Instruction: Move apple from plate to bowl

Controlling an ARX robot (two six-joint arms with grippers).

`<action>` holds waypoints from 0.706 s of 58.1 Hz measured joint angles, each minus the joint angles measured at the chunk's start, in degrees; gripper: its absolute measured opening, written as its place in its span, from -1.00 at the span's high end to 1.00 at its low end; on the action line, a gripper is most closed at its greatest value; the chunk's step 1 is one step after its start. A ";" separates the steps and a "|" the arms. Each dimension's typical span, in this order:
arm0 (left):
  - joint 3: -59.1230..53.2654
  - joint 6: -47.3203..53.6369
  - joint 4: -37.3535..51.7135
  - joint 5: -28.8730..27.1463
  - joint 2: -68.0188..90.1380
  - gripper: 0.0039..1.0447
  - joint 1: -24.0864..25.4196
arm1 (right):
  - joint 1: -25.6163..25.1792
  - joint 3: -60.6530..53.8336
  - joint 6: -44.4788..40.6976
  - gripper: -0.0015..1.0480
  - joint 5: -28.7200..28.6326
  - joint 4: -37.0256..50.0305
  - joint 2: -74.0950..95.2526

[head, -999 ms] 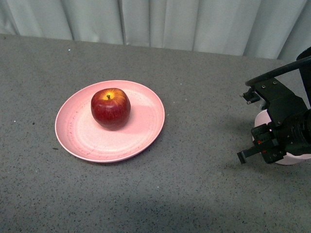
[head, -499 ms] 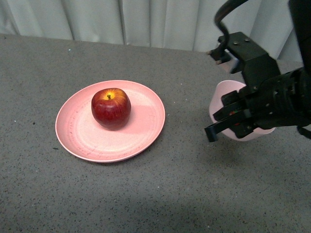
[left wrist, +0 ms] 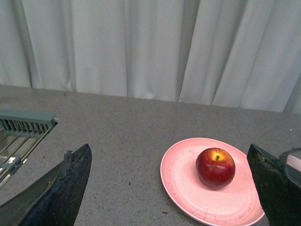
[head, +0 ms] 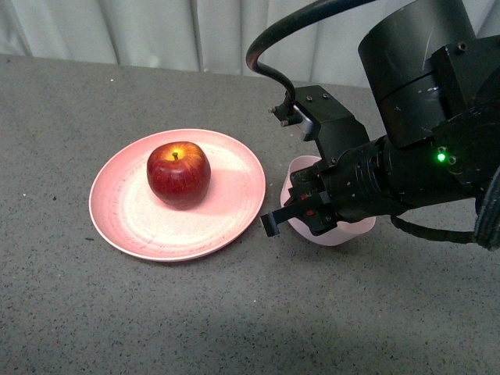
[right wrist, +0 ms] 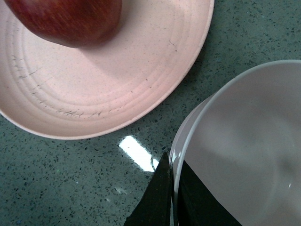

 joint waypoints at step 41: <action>0.00 0.00 0.00 0.00 0.00 -0.88 0.00 | -2.75 -14.38 5.97 -0.54 9.73 22.88 -10.69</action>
